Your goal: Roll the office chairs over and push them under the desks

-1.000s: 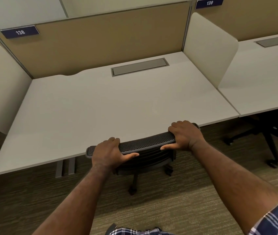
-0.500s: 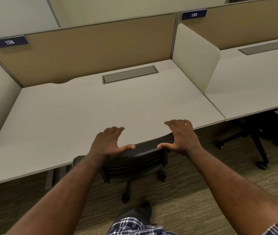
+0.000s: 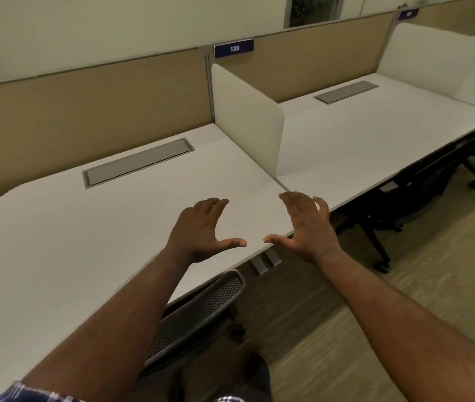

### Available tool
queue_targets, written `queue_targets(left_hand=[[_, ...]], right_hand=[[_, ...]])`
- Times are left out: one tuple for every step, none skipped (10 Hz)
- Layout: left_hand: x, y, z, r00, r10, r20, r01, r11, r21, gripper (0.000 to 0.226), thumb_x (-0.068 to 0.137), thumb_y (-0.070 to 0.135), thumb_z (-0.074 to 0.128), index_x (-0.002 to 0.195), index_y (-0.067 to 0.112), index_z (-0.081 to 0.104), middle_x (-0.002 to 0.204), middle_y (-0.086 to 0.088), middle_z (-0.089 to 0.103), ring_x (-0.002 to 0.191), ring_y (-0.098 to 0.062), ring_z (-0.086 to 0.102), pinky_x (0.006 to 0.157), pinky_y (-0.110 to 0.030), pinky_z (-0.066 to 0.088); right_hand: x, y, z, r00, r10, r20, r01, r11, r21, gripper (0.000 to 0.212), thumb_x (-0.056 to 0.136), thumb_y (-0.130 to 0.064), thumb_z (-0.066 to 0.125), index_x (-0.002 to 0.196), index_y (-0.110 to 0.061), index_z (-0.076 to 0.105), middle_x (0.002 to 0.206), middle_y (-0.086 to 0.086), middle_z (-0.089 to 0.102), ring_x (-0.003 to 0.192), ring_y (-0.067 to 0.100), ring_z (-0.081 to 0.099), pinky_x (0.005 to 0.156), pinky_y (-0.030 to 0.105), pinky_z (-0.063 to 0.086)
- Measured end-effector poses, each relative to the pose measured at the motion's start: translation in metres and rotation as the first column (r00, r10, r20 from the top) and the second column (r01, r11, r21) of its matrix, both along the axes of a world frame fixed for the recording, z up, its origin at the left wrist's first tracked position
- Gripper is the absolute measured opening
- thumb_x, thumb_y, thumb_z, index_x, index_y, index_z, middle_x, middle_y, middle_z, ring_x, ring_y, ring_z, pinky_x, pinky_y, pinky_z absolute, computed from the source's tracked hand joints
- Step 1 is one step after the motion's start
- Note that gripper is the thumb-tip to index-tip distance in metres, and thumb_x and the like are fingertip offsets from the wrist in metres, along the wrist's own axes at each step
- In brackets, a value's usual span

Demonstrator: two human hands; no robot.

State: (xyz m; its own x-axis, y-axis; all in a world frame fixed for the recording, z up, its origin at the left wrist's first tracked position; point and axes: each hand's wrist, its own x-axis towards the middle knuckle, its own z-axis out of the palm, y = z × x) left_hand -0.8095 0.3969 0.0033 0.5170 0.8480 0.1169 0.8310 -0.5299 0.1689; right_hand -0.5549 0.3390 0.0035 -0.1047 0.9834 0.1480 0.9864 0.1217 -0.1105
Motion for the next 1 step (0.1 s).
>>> queue_targets(left_hand=[[0.0407,0.0468,-0.0011,1.0,-0.013,0.015,0.013,1.0,-0.025,0.114,0.065,0.099,0.03,0.152,0.024,0.026,0.156,-0.004,0.034,0.139,-0.026,0.033,0.109,-0.048,0.032]], right_hand=[[0.0356,0.0373,-0.0044,0.999,-0.033,0.03,0.034,0.998,-0.051,0.12,0.066,-0.095,0.008,0.154,-0.014,0.023,0.159,0.006,0.027,0.147,0.022,0.02,0.119,0.052,0.008]])
